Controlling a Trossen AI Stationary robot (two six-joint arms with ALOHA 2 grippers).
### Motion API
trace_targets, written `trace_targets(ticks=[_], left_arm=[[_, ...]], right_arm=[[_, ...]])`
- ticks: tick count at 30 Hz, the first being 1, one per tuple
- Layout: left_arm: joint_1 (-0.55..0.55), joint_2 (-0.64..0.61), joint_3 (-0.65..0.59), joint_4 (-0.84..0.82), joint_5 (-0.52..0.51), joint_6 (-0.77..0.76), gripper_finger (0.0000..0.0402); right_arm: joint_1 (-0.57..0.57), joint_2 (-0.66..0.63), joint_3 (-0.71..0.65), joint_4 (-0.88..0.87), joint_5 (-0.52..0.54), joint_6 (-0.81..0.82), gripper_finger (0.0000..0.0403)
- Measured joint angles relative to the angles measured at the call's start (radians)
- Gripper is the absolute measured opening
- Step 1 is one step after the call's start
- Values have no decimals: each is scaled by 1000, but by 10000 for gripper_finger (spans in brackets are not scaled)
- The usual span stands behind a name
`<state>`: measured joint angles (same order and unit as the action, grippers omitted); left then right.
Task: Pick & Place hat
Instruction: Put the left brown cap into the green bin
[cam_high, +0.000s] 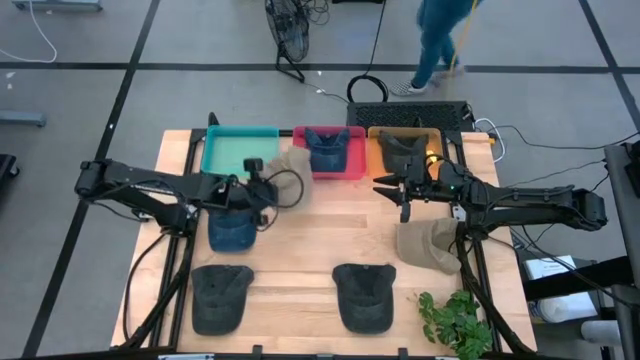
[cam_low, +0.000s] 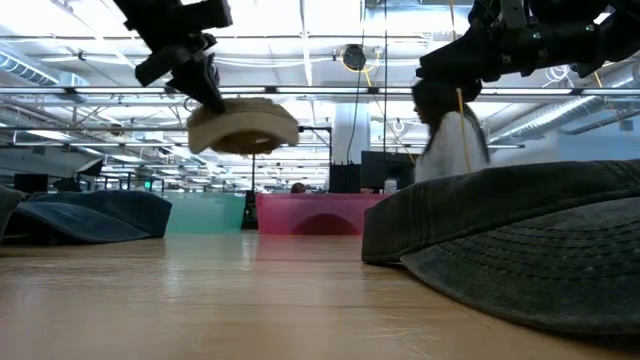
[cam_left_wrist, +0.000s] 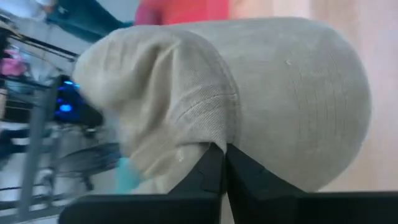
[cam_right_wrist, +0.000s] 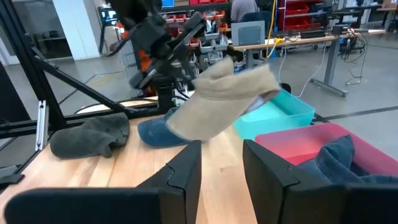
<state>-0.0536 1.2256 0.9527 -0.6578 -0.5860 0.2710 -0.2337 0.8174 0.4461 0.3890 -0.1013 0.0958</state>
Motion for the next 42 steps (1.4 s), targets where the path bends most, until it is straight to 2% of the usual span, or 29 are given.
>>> trace_targets(ticks=[4,7,11,15,22,27,32,38,42], left_arm=[[60,-54,0,-87,-48,109,5],[121,-87,0,-134,-156,218,11],[214,-117,0,-95,-288,383,8],[323,-124,1,-86,-302,496,8],[486,-124,0,-134,-67,537,6],[562,-113,0,-177,15,524,10],[633,-113,0,-233,222,517,10],[684,-113,-2,-222,205,531,8],[709,-113,-35,-204,257,550,10]], right_arm=[[0,0,0,4,0,-3,98],[0,0,0,3,0,-3,98],[0,0,0,0,-2,4,98],[0,0,0,-10,-5,13,98],[0,0,0,-17,-5,11,98],[0,0,0,-13,-5,7,98],[0,0,0,-13,-5,14,98],[0,0,0,-13,-5,16,98],[0,0,0,-13,-5,16,98]])
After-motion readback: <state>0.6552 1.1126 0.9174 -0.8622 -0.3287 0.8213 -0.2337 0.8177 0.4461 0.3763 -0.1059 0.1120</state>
